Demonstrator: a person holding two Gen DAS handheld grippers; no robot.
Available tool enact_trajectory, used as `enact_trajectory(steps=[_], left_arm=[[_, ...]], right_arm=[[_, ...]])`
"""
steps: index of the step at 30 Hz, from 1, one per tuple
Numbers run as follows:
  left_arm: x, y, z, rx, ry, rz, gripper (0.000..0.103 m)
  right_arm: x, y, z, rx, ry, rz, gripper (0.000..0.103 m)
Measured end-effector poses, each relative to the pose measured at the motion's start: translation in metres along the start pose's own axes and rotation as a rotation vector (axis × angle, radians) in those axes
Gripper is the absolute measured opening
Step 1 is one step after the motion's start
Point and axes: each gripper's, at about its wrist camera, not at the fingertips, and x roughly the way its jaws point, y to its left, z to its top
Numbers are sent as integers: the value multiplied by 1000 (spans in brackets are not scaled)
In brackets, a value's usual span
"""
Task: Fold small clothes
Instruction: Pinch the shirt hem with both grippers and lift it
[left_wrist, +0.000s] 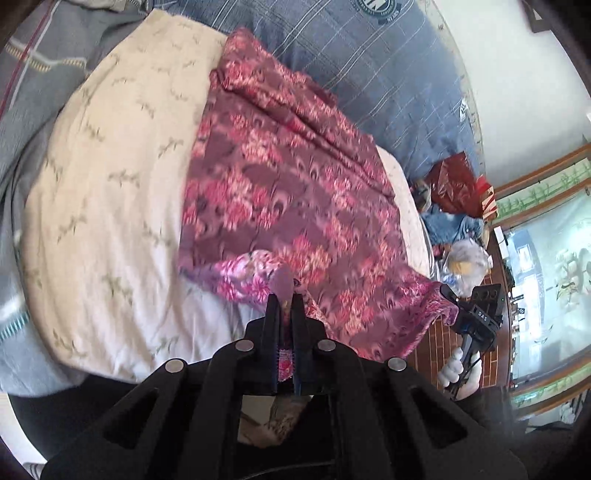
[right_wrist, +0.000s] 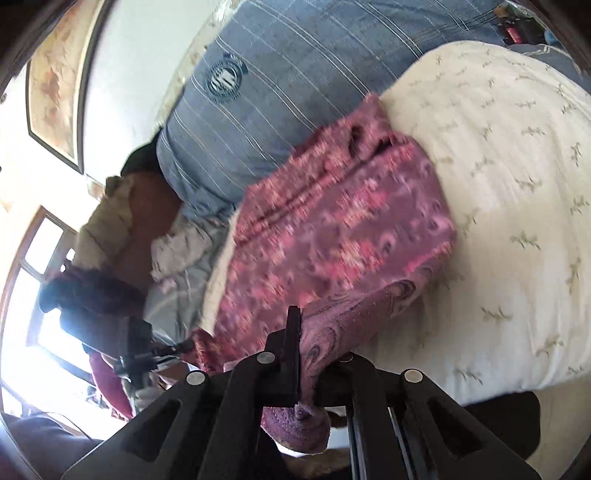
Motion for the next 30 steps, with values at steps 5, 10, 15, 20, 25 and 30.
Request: enact_trajectory(steps=[5,10,15,20,25,30], left_arm=[[-3,10,29,-53,-45,-23,3],[-9,16,67,-94,-133,-38,3],[-7,21,126,-121,-204,-30,3],[7,26,197,-130,-266,-19,3],[48,42,268,-176,-275,36,3],[102,70,309,-254,-162,151,3]], right_arm=[[3,5,32,10,-71,32,3],[16,1,69,22,-131,57,3],[43,-3,119,37,-198,83,3],[80,-14,181,76,-260,113,3],[134,-51,237,206,-304,133,4],[193,-110,256,452,-224,7,10]])
